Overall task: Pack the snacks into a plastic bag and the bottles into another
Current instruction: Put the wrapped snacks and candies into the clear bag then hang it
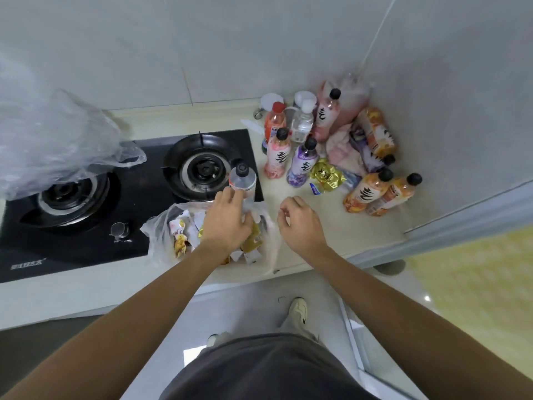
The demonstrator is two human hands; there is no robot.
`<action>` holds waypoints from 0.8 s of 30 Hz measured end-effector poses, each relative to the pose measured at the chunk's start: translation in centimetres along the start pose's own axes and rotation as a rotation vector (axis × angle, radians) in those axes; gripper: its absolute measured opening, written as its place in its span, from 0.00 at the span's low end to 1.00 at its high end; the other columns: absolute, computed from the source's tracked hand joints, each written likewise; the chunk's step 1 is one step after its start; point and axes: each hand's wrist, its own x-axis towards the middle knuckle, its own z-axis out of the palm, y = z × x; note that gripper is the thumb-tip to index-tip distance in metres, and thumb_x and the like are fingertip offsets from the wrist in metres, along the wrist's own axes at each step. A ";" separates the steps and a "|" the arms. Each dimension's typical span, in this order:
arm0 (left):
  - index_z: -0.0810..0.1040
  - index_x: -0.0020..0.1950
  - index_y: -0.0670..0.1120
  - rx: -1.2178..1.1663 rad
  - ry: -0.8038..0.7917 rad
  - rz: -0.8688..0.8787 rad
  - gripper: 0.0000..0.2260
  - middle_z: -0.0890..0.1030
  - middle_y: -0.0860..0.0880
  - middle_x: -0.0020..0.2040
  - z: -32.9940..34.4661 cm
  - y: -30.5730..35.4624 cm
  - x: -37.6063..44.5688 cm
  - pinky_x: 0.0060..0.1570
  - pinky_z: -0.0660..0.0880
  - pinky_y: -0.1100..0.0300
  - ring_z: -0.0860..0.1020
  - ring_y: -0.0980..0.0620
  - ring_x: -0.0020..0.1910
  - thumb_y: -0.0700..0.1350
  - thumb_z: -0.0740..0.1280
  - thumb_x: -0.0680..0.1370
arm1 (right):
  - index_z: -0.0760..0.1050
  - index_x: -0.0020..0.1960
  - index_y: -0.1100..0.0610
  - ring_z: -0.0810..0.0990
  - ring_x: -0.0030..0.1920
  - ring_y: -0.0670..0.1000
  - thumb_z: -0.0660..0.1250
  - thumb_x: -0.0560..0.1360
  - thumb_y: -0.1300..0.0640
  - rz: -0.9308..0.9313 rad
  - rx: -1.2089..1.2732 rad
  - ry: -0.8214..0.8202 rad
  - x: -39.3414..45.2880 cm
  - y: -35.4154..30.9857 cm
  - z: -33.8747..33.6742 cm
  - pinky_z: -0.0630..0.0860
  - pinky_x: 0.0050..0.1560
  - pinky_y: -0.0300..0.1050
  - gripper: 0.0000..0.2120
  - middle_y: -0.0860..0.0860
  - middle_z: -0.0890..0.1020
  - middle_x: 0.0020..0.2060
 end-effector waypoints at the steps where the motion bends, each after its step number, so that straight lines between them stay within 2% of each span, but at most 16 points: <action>1: 0.73 0.63 0.44 -0.009 -0.005 0.017 0.17 0.74 0.44 0.58 0.3 1.0 0.6 0.53 0.76 0.49 0.72 0.44 0.57 0.46 0.67 0.76 | 0.73 0.45 0.57 0.76 0.39 0.55 0.65 0.77 0.60 0.021 -0.009 0.003 0.2 1.3 -0.7 0.70 0.40 0.48 0.03 0.52 0.76 0.42; 4: 0.73 0.64 0.45 -0.026 -0.043 0.051 0.15 0.74 0.46 0.57 1.8 3.9 2.3 0.52 0.76 0.49 0.74 0.45 0.56 0.46 0.66 0.78 | 0.75 0.50 0.58 0.78 0.48 0.58 0.65 0.78 0.59 0.106 -0.042 -0.011 1.2 5.3 -2.3 0.71 0.45 0.50 0.03 0.55 0.78 0.48; 6: 0.74 0.64 0.45 -0.034 -0.067 0.090 0.15 0.75 0.46 0.56 3.3 5.7 3.5 0.50 0.76 0.49 0.75 0.44 0.55 0.45 0.66 0.78 | 0.76 0.59 0.59 0.77 0.57 0.59 0.64 0.78 0.59 0.158 -0.066 -0.041 2.1 7.6 -3.1 0.74 0.53 0.52 0.11 0.56 0.79 0.57; 9: 0.75 0.65 0.44 -0.052 -0.128 0.131 0.16 0.75 0.45 0.58 5.9 8.3 5.2 0.49 0.77 0.48 0.75 0.43 0.58 0.44 0.66 0.77 | 0.71 0.68 0.60 0.72 0.67 0.61 0.65 0.77 0.61 0.192 -0.097 -0.110 3.7 10.4 -3.8 0.71 0.64 0.56 0.20 0.58 0.75 0.64; 12: 0.72 0.71 0.45 -0.060 -0.242 0.165 0.21 0.74 0.46 0.65 8.8 10.6 7.5 0.56 0.76 0.48 0.73 0.44 0.64 0.44 0.66 0.77 | 0.70 0.67 0.62 0.69 0.68 0.62 0.66 0.74 0.62 0.176 -0.132 -0.154 5.9 12.7 -3.6 0.67 0.70 0.58 0.22 0.59 0.73 0.64; 15: 0.68 0.76 0.46 -0.073 -0.355 0.120 0.26 0.71 0.48 0.71 11.8 11.8 10.3 0.63 0.74 0.48 0.70 0.46 0.69 0.45 0.66 0.78 | 0.68 0.69 0.60 0.67 0.71 0.60 0.69 0.73 0.60 0.132 -0.199 -0.253 8.3 14.9 -3.0 0.65 0.73 0.57 0.26 0.58 0.71 0.67; 17: 0.68 0.76 0.45 -0.069 -0.379 0.086 0.27 0.70 0.48 0.73 13.7 11.9 12.0 0.64 0.74 0.49 0.69 0.46 0.71 0.44 0.66 0.77 | 0.65 0.72 0.60 0.64 0.75 0.61 0.71 0.72 0.59 0.079 -0.228 -0.309 9.8 16.1 -2.5 0.65 0.74 0.56 0.30 0.58 0.68 0.71; 21: 0.65 0.78 0.45 -0.072 -0.411 0.068 0.30 0.65 0.48 0.78 16.3 11.8 14.4 0.66 0.73 0.47 0.66 0.45 0.75 0.40 0.66 0.76 | 0.57 0.80 0.63 0.56 0.81 0.62 0.74 0.73 0.61 -0.001 -0.276 -0.296 12.6 17.6 -1.4 0.60 0.79 0.58 0.41 0.60 0.60 0.79; 24: 0.61 0.81 0.47 -0.090 -0.454 0.041 0.34 0.59 0.51 0.81 17.7 12.1 15.6 0.67 0.73 0.46 0.63 0.45 0.77 0.37 0.65 0.75 | 0.57 0.81 0.61 0.53 0.81 0.63 0.73 0.74 0.60 -0.008 -0.326 -0.333 14.2 18.9 -0.4 0.59 0.79 0.60 0.41 0.59 0.57 0.81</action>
